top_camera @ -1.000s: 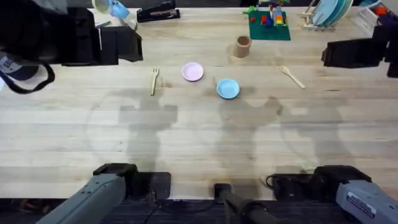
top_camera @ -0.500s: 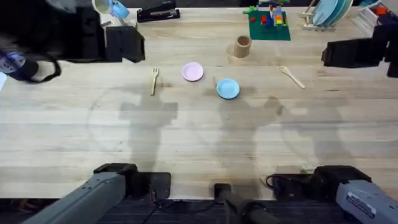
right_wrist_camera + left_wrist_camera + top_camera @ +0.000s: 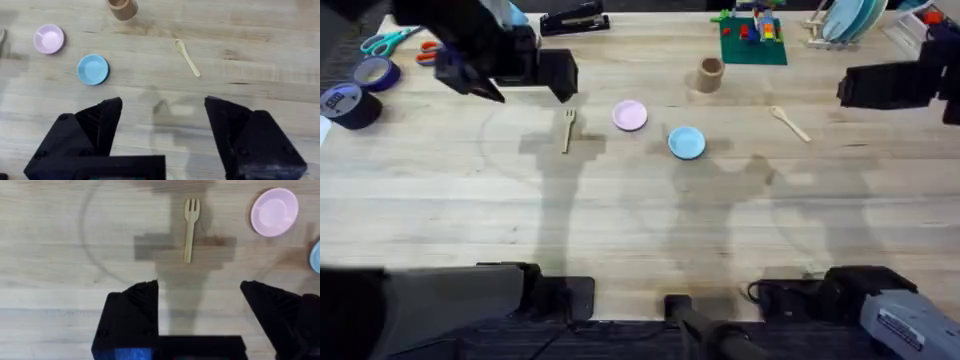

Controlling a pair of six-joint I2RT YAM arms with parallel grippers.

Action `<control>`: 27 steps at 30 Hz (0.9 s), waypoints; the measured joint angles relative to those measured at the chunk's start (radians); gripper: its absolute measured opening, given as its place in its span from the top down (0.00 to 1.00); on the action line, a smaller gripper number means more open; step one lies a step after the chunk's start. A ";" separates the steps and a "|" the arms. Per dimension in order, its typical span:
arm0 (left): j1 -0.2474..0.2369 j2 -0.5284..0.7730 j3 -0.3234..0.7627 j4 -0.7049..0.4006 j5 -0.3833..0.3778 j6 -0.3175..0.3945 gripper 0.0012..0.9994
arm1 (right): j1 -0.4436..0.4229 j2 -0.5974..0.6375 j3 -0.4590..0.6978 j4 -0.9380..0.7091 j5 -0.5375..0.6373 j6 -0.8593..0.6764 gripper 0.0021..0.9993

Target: Pick up a utensil and set it on the pink plate, then put the other utensil in the container.

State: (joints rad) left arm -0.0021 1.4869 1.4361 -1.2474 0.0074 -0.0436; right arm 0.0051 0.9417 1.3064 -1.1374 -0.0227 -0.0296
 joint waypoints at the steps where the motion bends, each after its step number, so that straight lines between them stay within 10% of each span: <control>1: 0.000 0.019 -0.009 0.021 0.000 0.003 0.00 | 0.000 0.000 0.000 0.000 0.000 0.000 0.00; 12: -0.002 0.287 -0.142 0.312 0.023 0.014 0.00 | 0.000 0.000 0.000 0.000 0.000 0.000 0.00; 27: -0.074 0.353 -0.142 0.360 0.023 -0.014 0.01 | 0.000 0.000 0.000 0.000 0.000 0.000 0.00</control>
State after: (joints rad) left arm -0.0757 1.8400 1.2942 -0.8870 0.0299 -0.0578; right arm 0.0051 0.9417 1.3064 -1.1374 -0.0227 -0.0299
